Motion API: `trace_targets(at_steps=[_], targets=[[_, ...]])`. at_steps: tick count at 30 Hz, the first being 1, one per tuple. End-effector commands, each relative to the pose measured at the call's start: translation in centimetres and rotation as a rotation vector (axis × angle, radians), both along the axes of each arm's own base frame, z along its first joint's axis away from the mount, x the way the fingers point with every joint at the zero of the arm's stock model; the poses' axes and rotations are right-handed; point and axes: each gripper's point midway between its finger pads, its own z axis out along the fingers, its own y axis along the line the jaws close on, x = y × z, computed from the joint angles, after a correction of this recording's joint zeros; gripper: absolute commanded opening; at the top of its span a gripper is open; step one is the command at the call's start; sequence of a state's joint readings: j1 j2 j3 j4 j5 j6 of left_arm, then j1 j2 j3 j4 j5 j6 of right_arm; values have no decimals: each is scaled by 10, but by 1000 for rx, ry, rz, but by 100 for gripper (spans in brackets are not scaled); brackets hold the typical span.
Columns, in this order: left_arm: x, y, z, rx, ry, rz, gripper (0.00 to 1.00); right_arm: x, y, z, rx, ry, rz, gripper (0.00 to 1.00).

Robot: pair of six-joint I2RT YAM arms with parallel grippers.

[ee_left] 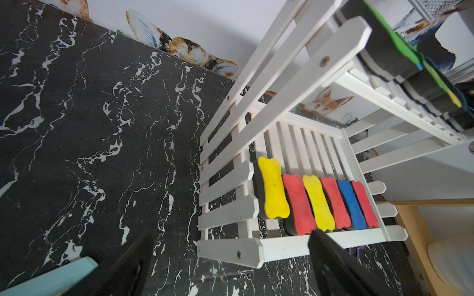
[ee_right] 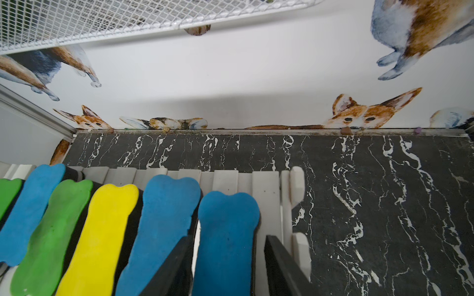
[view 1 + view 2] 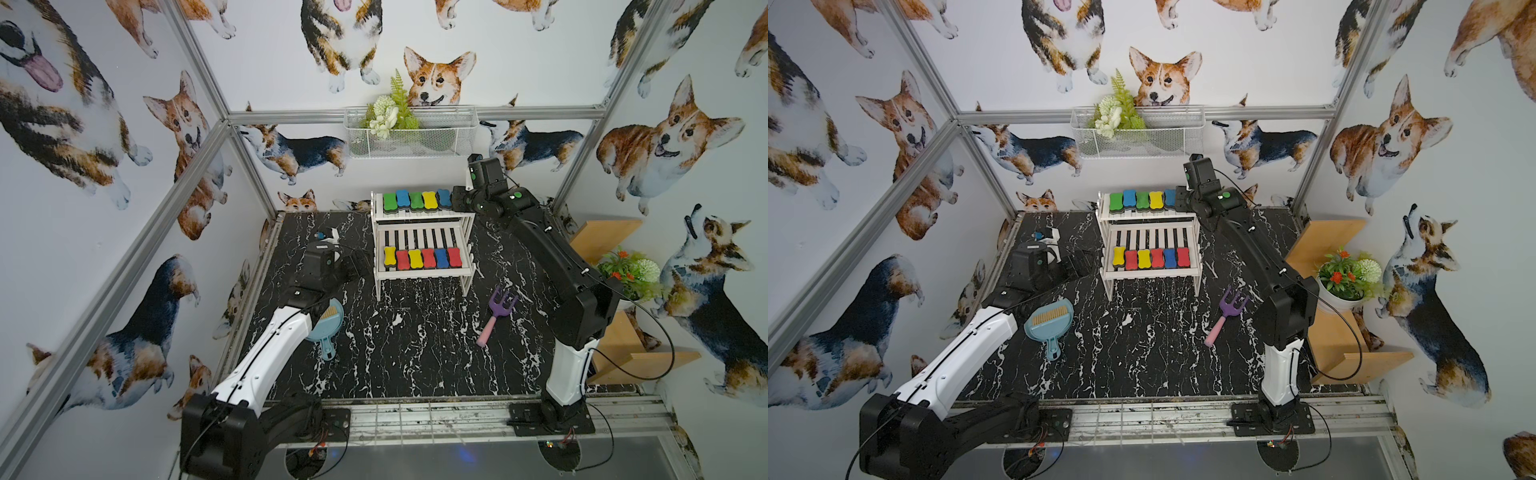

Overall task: Remove the whiteboard erasers from the shelf
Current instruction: Pick up the whiteboard eraser from the shelf.

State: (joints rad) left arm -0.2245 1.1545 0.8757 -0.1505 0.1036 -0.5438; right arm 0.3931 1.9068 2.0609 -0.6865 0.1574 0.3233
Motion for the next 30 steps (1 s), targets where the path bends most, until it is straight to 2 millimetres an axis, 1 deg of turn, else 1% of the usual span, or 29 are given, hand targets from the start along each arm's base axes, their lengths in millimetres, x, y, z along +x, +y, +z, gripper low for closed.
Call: trace_targets(at_steps=[1, 4, 6, 8, 10, 12, 15, 19, 22, 25, 27, 30], targets=[[-1, 1, -3, 19, 6, -1, 100, -4, -3, -17, -54, 54, -11, 51], [-1, 1, -3, 18, 6, 0, 99, -5, -4, -21, -59, 64, -20, 49], [-1, 1, -4, 16, 9, -1, 100, -5, -4, -20, -53, 61, -20, 48], [0, 1, -3, 14, 8, -2, 100, -5, -3, -13, -39, 43, -16, 43], [0, 0, -2, 11, 6, -3, 100, -4, -1, -5, -28, 24, -11, 42], [0, 0, -2, 11, 8, -3, 99, -4, 1, 3, -16, 7, -6, 41], [0, -1, 0, 4, 7, -6, 100, -5, 2, 23, 15, -38, 0, 40], [0, -2, 6, -8, -1, -8, 99, -13, 2, 56, 62, -104, 11, 39], [-2, -3, 10, -24, -6, -9, 100, -29, 3, 71, 105, -117, 38, 38], [-5, -4, 13, -40, -12, -11, 100, -56, 4, 78, 157, -136, 66, 38], [-7, -3, 15, -45, -18, -10, 100, -78, 2, 71, 192, -134, 78, 38], [-11, -3, 16, -49, -20, -11, 99, -116, 0, 48, 233, -111, 89, 37]])
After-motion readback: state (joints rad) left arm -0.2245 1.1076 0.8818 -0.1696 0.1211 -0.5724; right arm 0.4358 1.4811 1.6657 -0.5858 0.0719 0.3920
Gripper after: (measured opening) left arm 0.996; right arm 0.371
